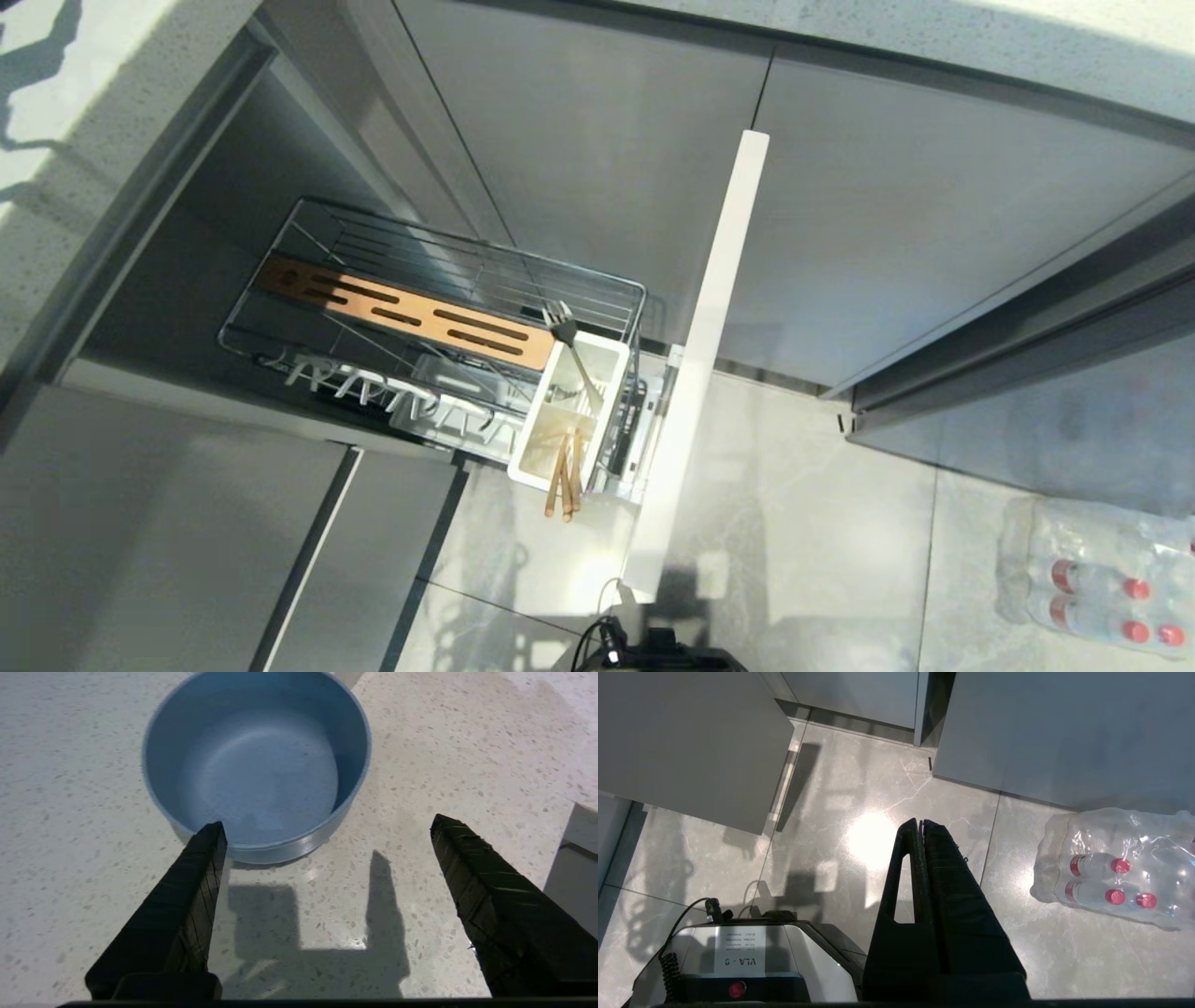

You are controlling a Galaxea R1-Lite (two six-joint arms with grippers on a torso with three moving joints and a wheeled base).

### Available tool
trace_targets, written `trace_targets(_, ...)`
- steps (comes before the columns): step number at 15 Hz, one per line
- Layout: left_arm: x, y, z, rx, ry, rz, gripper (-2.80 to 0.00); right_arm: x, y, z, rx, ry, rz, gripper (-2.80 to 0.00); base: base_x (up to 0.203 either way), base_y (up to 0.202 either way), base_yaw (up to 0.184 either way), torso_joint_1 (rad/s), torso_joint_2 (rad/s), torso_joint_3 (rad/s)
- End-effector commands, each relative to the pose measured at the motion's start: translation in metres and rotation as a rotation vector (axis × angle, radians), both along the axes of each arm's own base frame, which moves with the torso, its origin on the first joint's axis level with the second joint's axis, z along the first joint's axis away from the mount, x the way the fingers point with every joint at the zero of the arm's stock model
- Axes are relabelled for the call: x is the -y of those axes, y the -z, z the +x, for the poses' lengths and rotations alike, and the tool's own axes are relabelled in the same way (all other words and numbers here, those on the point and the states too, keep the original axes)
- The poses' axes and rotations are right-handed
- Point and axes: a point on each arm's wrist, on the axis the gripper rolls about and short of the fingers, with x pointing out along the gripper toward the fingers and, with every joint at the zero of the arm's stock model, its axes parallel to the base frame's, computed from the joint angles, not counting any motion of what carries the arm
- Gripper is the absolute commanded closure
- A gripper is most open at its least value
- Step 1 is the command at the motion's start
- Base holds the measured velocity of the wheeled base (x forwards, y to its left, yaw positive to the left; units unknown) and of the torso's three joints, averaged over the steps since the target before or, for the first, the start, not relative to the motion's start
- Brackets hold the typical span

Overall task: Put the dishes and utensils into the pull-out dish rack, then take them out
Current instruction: Pick up the bowl and place it in the cupboard

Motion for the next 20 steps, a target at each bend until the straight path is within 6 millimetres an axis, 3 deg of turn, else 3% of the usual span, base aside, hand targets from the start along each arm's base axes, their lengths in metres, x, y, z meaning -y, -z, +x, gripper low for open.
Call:
trace_targets(1,0.0,0.001,0.002,-0.008,0.011,-0.001,-2.8,0.0,0.0,0.0,-0.001,0.0,0.0,0.0,0.0,0.0,0.0,0.0,0.0,0.0)
trace_targets(14,-0.004,0.006,0.014,-0.032,0.008,-0.003,-2.8,0.0,0.0,0.0,-0.001,0.0,0.0,0.0,0.0,0.0,0.0,0.0,0.0,0.0)
trace_targets(15,-0.004,0.006,0.014,-0.033,0.007,-0.004,0.0,0.0,0.0,0.0,-0.001,0.001,0.0,0.0,0.0,0.0,0.0,0.0,0.0,0.0)
trace_targets(20,-0.003,0.005,0.009,-0.028,0.006,-0.003,0.0,0.0,0.0,0.0,-0.001,0.0,0.0,0.0,0.0,0.0,0.0,0.0,0.0,0.0)
